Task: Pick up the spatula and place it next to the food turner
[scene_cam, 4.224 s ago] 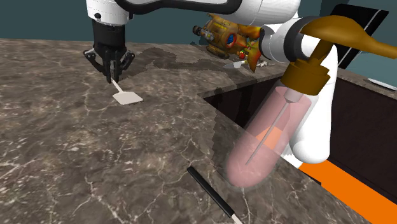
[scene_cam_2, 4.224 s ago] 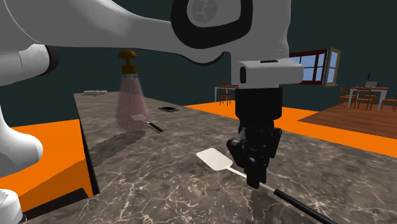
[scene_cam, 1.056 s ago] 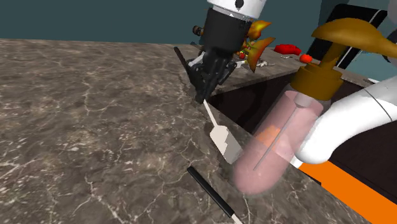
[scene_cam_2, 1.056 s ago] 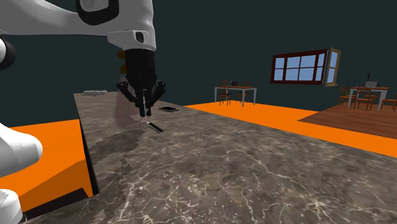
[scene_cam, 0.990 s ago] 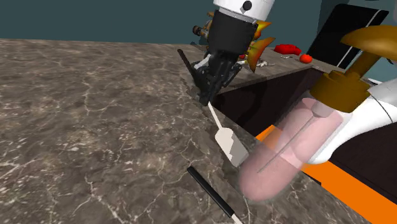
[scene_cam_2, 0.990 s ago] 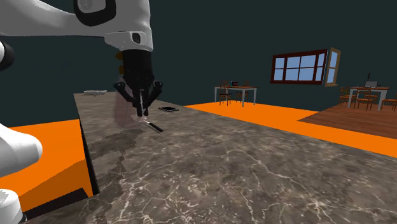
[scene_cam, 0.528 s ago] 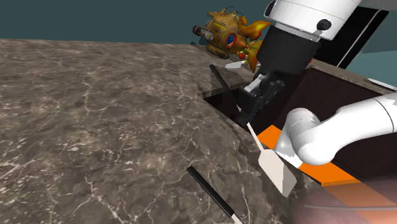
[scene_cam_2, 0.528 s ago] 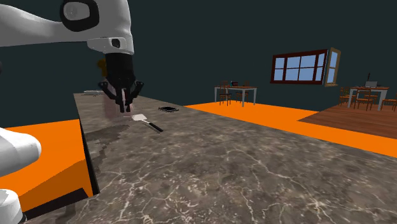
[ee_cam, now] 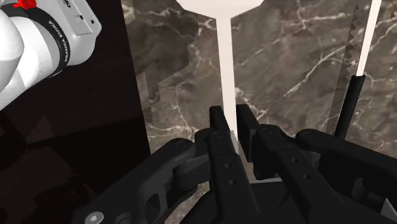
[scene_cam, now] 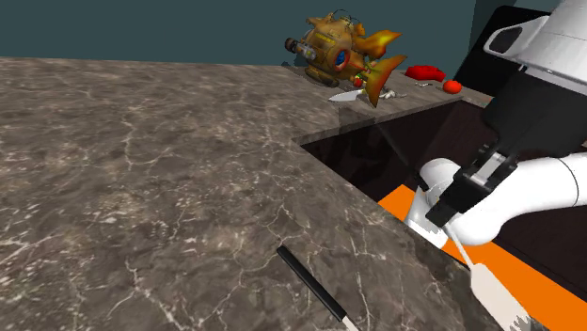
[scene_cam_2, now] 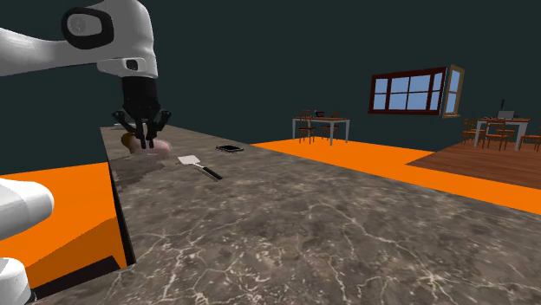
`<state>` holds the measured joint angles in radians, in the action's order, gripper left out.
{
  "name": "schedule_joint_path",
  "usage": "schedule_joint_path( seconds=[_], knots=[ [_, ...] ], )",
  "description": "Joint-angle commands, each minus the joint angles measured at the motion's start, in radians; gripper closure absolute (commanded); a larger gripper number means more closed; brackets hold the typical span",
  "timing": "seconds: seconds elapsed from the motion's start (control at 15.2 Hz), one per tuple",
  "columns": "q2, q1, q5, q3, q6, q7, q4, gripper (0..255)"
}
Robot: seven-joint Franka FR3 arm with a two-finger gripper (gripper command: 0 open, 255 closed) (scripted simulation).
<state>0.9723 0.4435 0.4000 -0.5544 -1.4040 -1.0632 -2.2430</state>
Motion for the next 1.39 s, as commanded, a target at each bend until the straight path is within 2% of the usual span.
schedule_joint_path(
  seconds=[0.0,0.73,1.32],
  knots=[
    [0.042,0.026,0.026,-0.011,0.036,-0.035,-0.002,255],
    [0.212,0.146,0.188,-0.101,0.212,-0.267,0.059,255],
    [0.283,0.177,0.239,-0.150,0.142,-0.257,-0.077,255]
  ],
)
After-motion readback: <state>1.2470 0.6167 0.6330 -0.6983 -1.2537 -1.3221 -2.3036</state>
